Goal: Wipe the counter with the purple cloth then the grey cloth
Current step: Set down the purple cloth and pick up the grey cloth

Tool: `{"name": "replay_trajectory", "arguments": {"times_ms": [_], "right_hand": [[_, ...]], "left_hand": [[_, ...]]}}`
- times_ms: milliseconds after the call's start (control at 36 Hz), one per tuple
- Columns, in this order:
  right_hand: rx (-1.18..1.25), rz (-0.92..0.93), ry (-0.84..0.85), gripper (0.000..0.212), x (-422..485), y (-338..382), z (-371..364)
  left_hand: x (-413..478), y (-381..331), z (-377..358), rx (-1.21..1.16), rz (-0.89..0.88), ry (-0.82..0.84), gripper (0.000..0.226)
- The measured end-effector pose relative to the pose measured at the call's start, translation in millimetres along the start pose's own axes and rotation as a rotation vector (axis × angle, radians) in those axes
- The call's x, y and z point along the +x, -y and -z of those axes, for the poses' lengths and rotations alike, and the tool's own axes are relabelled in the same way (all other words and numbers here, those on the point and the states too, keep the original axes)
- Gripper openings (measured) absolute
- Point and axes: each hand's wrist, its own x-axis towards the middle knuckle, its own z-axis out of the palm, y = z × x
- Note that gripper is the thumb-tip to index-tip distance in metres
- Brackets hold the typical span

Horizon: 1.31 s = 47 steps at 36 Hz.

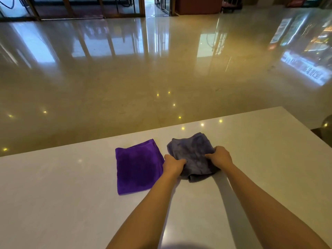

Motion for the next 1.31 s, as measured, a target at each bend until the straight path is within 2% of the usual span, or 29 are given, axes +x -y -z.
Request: {"name": "replay_trajectory", "arguments": {"times_ms": [111,333,389,444,472,556,639,750,833,1000,1139,1306], "right_hand": [[0.059,0.053,0.014,0.012,-6,2,6],[0.475,0.134,0.028,0.012,-38,11,27],[0.568,0.133,0.049,0.013,-49,14,31],[0.713,0.113,0.11,0.014,-61,18,33],[0.789,0.105,0.146,0.015,-65,21,34],[0.924,0.102,0.186,0.008,-84,29,36],[1.016,0.121,0.208,0.01,-103,40,37],[1.098,0.179,0.287,0.01,-129,57,32],[1.111,0.221,0.312,0.01,-147,68,26],[0.939,0.316,0.283,0.018,-181,91,5],[0.708,0.408,0.304,0.025,-212,108,-34],[0.492,0.545,0.316,0.034,-260,126,-94]], "left_hand": [[-1,0,-5,-0.027,0.005,0.037,0.037],[-18,-5,-6,-0.14,0.137,0.219,0.014],[-20,-3,-6,-0.201,0.17,0.247,0.022],[-30,-2,-4,-0.302,0.24,0.293,0.019],[-32,0,-5,-0.335,0.234,0.3,0.015],[-43,3,-2,-0.399,0.067,0.292,0.014],[-60,7,12,-0.536,0.056,0.367,0.009],[-80,13,36,-0.708,0.008,0.435,0.018],[-95,16,59,-0.758,-0.083,0.438,0.02],[-118,36,125,-0.664,-0.207,0.158,0.015],[-144,63,192,-0.404,-0.347,0.042,0.039],[-188,106,262,-0.232,-0.473,-0.069,0.062]]}}
